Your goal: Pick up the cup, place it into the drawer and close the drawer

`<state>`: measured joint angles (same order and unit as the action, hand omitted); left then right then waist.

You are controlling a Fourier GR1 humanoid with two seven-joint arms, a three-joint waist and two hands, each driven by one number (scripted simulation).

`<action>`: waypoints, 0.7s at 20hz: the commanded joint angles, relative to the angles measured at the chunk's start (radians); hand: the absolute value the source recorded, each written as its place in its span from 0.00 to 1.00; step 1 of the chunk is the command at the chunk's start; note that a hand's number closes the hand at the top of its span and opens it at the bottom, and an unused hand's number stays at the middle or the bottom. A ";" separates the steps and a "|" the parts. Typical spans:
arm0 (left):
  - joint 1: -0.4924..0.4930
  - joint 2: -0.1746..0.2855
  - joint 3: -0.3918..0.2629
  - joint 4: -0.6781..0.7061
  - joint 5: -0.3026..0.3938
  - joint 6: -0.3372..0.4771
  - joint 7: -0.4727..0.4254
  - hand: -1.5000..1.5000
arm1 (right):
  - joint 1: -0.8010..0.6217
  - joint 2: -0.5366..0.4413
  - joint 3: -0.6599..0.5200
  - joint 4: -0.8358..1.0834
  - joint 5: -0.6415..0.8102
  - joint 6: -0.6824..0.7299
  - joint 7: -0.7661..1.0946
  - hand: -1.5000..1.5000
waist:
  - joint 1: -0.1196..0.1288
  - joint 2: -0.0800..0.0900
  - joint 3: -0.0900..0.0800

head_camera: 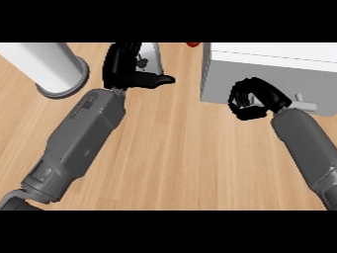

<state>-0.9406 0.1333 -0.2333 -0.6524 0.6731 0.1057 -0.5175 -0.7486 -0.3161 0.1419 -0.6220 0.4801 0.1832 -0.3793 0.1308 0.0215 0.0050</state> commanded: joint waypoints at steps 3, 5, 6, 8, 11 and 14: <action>0.054 0.034 -0.016 -0.048 -0.003 -0.044 0.019 0.00 | -0.168 -0.073 -0.113 0.135 -0.041 -0.021 0.016 1.00 | 0.037 0.016 0.000; 0.058 0.064 0.000 -0.058 0.007 -0.062 0.019 0.00 | -0.176 -0.080 -0.132 0.136 -0.062 -0.013 0.023 1.00 | 0.048 0.020 0.000; 0.068 0.047 -0.015 -0.055 0.000 -0.067 0.019 0.00 | -0.186 -0.097 -0.144 0.126 -0.072 -0.007 0.023 1.00 | 0.047 0.023 0.000; 0.071 0.052 -0.010 -0.063 0.003 -0.065 0.016 0.00 | -0.189 -0.116 -0.150 0.117 -0.082 0.014 0.023 1.00 | 0.059 0.025 0.000; 0.097 0.062 -0.019 -0.071 0.002 -0.089 0.023 0.00 | -0.181 -0.132 -0.163 0.103 -0.103 0.038 0.018 1.00 | 0.066 0.027 -0.001; 0.064 0.074 -0.005 -0.089 0.016 -0.096 0.044 0.00 | -0.185 -0.147 -0.164 0.085 -0.111 0.067 0.030 1.00 | 0.069 0.024 -0.001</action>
<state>-0.8671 0.1971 -0.2449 -0.7237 0.6789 0.0234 -0.4871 -0.7614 -0.3584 0.0642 -0.5870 0.3583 0.3725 -0.4321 0.1636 0.0277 0.0111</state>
